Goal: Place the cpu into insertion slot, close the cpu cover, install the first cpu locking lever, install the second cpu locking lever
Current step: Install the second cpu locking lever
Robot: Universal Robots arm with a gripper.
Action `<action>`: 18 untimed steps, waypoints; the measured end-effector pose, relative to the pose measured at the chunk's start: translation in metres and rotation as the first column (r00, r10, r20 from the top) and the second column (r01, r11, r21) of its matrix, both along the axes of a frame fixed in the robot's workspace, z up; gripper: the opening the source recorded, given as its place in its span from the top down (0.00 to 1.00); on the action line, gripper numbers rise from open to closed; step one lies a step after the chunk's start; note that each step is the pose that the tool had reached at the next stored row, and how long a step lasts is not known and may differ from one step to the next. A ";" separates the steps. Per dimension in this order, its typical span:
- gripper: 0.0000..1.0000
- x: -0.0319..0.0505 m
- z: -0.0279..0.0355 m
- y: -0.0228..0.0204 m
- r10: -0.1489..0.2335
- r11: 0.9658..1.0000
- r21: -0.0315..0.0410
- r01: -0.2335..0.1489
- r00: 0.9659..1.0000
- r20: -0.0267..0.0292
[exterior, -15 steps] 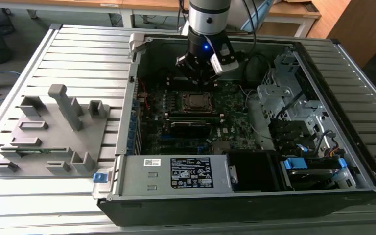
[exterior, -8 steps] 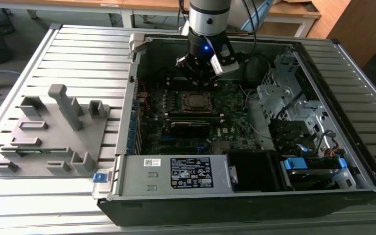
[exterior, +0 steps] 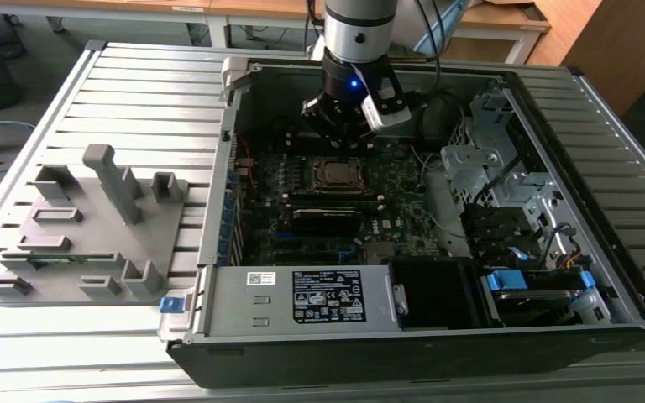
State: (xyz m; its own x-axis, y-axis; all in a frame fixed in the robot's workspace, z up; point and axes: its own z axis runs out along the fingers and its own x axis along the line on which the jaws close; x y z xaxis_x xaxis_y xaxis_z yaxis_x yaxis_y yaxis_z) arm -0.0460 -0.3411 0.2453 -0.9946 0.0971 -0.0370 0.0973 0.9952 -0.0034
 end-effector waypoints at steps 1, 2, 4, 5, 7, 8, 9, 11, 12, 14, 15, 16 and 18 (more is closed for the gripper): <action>0.90 0.0000 0.0000 -0.0009 0.000 1.000 0.000 0.000 1.000 0.000; 0.90 0.0000 0.0000 -0.0018 0.000 1.000 0.000 0.000 1.000 0.000; 0.90 0.0000 0.0000 -0.0036 0.000 1.000 0.000 0.000 1.000 0.000; 0.90 0.0000 0.0000 -0.0043 0.000 1.000 0.000 0.000 1.000 0.000; 0.90 0.0000 -0.0001 -0.0046 0.000 1.000 0.000 0.000 1.000 0.000; 0.90 0.0000 -0.0001 -0.0046 0.000 1.000 0.000 0.000 1.000 0.000; 0.90 0.0000 -0.0001 -0.0047 0.000 1.000 0.000 0.000 1.000 0.000; 0.90 0.0000 0.0001 -0.0048 0.000 1.000 0.000 0.000 1.000 0.000; 0.90 0.0000 0.0001 -0.0048 0.000 1.000 0.000 0.000 1.000 0.000; 0.90 0.0000 0.0002 -0.0049 0.000 1.000 0.000 0.000 1.000 0.000; 0.90 0.0001 0.0003 -0.0054 0.000 1.000 0.000 0.000 1.000 0.000; 0.90 0.0000 0.0002 -0.0058 0.000 1.000 0.000 0.000 1.000 0.000; 0.90 0.0000 0.0002 -0.0074 0.000 1.000 0.000 0.000 1.000 0.000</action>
